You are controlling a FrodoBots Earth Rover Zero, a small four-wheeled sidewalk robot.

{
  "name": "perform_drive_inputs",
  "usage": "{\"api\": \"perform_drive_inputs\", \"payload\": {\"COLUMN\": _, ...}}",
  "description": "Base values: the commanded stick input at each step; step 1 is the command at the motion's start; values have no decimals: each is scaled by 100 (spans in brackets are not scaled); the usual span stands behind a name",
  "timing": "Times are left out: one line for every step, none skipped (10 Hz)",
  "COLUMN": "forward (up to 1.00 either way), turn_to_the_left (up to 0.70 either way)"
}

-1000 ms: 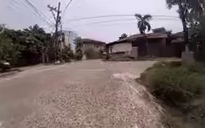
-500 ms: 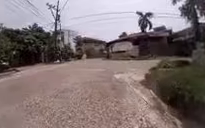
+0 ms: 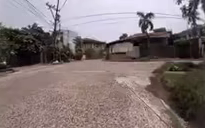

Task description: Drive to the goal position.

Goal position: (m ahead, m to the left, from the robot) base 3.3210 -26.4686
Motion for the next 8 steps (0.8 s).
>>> {"api": "perform_drive_inputs", "payload": {"forward": 70, "turn_to_the_left": 0}}
{"api": "perform_drive_inputs", "payload": {"forward": 70, "turn_to_the_left": 0}}
{"api": "perform_drive_inputs", "payload": {"forward": 70, "turn_to_the_left": 0}}
{"api": "perform_drive_inputs", "payload": {"forward": 70, "turn_to_the_left": 0}}
{"api": "perform_drive_inputs", "payload": {"forward": 70, "turn_to_the_left": 0}}
{"api": "perform_drive_inputs", "payload": {"forward": 70, "turn_to_the_left": 0}}
{"api": "perform_drive_inputs", "payload": {"forward": 70, "turn_to_the_left": 0}}
{"api": "perform_drive_inputs", "payload": {"forward": 70, "turn_to_the_left": 0}}
